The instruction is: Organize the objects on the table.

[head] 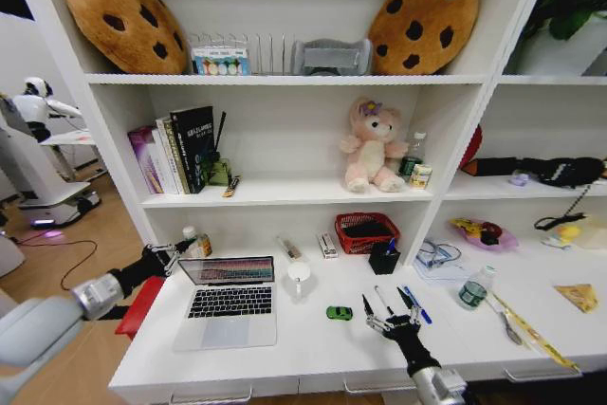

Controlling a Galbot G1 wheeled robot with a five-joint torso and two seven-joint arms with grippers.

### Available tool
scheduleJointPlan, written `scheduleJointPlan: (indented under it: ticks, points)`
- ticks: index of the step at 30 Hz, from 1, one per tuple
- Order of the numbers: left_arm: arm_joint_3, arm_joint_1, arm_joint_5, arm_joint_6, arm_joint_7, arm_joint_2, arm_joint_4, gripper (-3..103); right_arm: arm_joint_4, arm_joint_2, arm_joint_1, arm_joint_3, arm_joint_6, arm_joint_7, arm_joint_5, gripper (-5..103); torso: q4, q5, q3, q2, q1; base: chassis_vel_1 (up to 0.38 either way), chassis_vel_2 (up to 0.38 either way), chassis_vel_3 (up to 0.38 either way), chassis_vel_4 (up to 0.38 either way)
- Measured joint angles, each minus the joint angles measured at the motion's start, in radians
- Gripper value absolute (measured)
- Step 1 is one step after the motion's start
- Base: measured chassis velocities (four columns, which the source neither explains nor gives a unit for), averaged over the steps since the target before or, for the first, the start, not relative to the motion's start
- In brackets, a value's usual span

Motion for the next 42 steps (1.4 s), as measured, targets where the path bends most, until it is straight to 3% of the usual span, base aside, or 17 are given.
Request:
scheduleJointPlan:
  ticks: [2, 4, 5, 7, 18, 32, 34, 35, 36, 37, 38, 39, 40, 42]
  points:
    - [0.011, -0.010, 0.030, -0.031, 0.051, 0.070, 0.031, 0, -0.005, -0.001, 0.004, 0.003, 0.003, 0.000, 0.002, 100, 0.0001, 0.0003, 0.000, 0.000, 0.000, 0.000, 0.000, 0.000, 0.000]
    - [0.011, -0.010, 0.030, -0.031, 0.051, 0.070, 0.031, 0, -0.005, -0.001, 0.004, 0.003, 0.003, 0.000, 0.002, 100, 0.0001, 0.0003, 0.000, 0.000, 0.000, 0.000, 0.000, 0.000, 0.000]
    - [0.024, -0.015, 0.037, -0.046, 0.074, 0.125, 0.050, 0, -0.009, -0.001, 0.009, 0.006, 0.007, -0.001, 0.005, 100, 0.0001, 0.0002, 0.000, 0.000, 0.000, 0.000, 0.000, 0.000, 0.000]
    - [0.032, -0.014, 0.039, -0.043, 0.089, 0.191, 0.060, 0, -0.012, 0.001, 0.014, 0.007, 0.009, -0.003, 0.010, 100, 0.0001, 0.0002, 0.000, 0.000, 0.000, 0.000, 0.000, 0.000, 0.000]
    - [-0.008, 0.052, 0.002, -0.001, 0.113, 0.383, 0.107, 0, -0.044, 0.033, 0.032, -0.001, 0.018, -0.019, 0.007, 100, 0.0001, 0.0003, 0.000, 0.000, 0.000, 0.000, 0.000, 0.000, 0.000]
    - [-0.019, 0.122, -0.026, 0.019, 0.126, 0.483, 0.114, 0, -0.071, 0.042, 0.043, 0.005, 0.028, -0.029, 0.014, 100, 0.0001, 0.0004, 0.000, 0.000, 0.000, 0.000, 0.000, 0.000, 0.000]
    - [-0.021, 0.149, -0.027, -0.016, 0.168, 0.505, 0.114, 0, -0.073, 0.044, 0.044, 0.005, 0.029, -0.030, 0.016, 100, 0.0002, 0.0003, 0.000, 0.000, 0.000, 0.000, 0.000, 0.000, 0.000]
    - [-0.019, 0.158, -0.031, -0.076, 0.235, 0.518, 0.114, 0, -0.073, 0.044, 0.044, 0.006, 0.031, -0.030, 0.017, 100, 0.0000, 0.0003, 0.000, 0.000, 0.000, 0.000, 0.000, 0.000, 0.000]
    - [-0.019, 0.158, -0.031, -0.076, 0.235, 0.518, 0.114, 0, -0.073, 0.044, 0.044, 0.006, 0.031, -0.030, 0.017, 100, 0.0000, 0.0003, 0.000, 0.000, 0.000, 0.000, 0.000, 0.000, 0.000]
    - [-0.009, 0.160, -0.026, -0.161, 0.336, 0.526, 0.101, 0, -0.073, 0.042, 0.041, 0.011, 0.034, -0.032, 0.021, 100, -0.0002, 0.0004, 0.000, 0.000, 0.000, 0.000, 0.000, 0.000, 0.000]
    - [-0.009, 0.160, -0.026, -0.161, 0.336, 0.526, 0.101, 0, -0.073, 0.042, 0.041, 0.011, 0.034, -0.032, 0.021, 100, -0.0002, 0.0004, 0.000, 0.000, 0.000, 0.000, 0.000, 0.000, 0.000]
    - [0.009, 0.153, 0.010, -0.242, 0.435, 0.514, 0.062, 0, -0.073, 0.039, 0.036, 0.019, 0.037, -0.034, 0.030, 100, -0.0003, 0.0005, 0.000, 0.000, 0.000, 0.000, 0.000, 0.000, 0.000]
    - [0.021, 0.152, 0.038, -0.267, 0.465, 0.495, 0.028, 0, -0.073, 0.038, 0.035, 0.025, 0.039, -0.034, 0.035, 100, -0.0001, 0.0005, 0.000, 0.000, 0.000, 0.000, 0.000, 0.000, 0.000]
    - [0.029, 0.154, 0.059, -0.270, 0.469, 0.475, 0.001, 0, -0.073, 0.037, 0.035, 0.029, 0.040, -0.034, 0.039, 100, 0.0003, 0.0004, 0.000, 0.000, 0.000, 0.000, 0.000, 0.000, 0.000]
